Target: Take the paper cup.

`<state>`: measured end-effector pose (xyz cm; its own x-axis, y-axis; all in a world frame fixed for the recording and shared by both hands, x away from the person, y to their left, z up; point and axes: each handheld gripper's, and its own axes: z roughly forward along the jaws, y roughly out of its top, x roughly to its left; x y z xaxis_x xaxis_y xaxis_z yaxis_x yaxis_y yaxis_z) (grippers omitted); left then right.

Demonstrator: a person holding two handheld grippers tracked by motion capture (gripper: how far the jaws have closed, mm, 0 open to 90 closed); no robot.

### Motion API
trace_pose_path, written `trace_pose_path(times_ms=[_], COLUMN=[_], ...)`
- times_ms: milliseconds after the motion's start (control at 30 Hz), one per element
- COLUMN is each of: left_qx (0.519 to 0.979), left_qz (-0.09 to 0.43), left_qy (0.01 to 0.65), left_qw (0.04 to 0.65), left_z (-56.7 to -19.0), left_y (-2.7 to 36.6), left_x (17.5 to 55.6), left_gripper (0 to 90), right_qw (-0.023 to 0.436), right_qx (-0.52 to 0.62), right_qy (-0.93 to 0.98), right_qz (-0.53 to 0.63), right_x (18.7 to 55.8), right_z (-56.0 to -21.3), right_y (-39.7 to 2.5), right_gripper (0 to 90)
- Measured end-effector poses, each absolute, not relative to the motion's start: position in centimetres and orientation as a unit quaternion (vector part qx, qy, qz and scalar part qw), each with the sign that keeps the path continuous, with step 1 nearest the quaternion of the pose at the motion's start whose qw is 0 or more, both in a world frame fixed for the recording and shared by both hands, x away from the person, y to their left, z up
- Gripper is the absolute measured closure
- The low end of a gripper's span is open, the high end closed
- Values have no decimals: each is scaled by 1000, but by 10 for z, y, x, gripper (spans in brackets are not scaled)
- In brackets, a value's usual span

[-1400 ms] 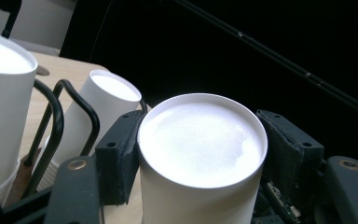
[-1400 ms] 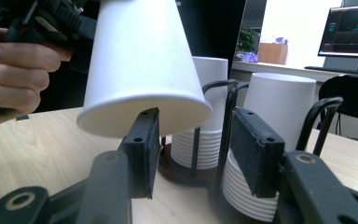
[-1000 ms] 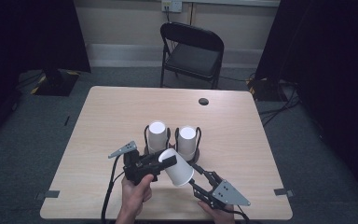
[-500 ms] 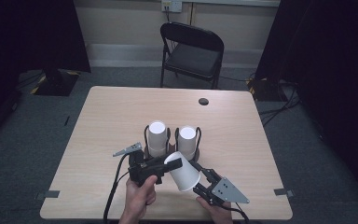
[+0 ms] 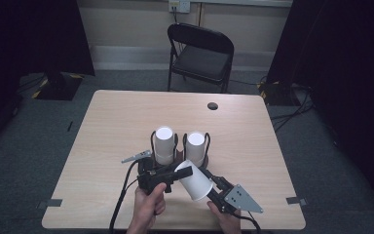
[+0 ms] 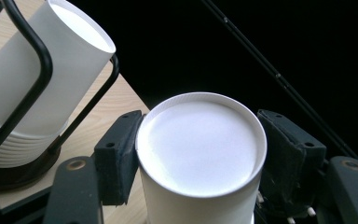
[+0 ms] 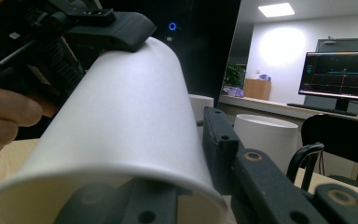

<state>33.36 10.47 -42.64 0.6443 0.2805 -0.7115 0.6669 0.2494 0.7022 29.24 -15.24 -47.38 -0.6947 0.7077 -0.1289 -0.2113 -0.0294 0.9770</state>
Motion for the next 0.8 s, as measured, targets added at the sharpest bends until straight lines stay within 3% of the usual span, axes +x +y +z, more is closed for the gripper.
trace_pose_path(times_ms=[367, 800], left_qx=[595, 608], left_qz=[-75, 31], left_qy=[407, 400], left_qw=[689, 685], left_z=[-424, -419], left_y=[111, 118], left_x=[331, 325], left_gripper=[261, 236], right_qw=[314, 294], right_qx=[213, 246], right_qy=[624, 630], right_qz=[684, 675], right_x=[292, 293], right_z=[-474, -473], right_y=[-154, -167], right_gripper=[873, 873])
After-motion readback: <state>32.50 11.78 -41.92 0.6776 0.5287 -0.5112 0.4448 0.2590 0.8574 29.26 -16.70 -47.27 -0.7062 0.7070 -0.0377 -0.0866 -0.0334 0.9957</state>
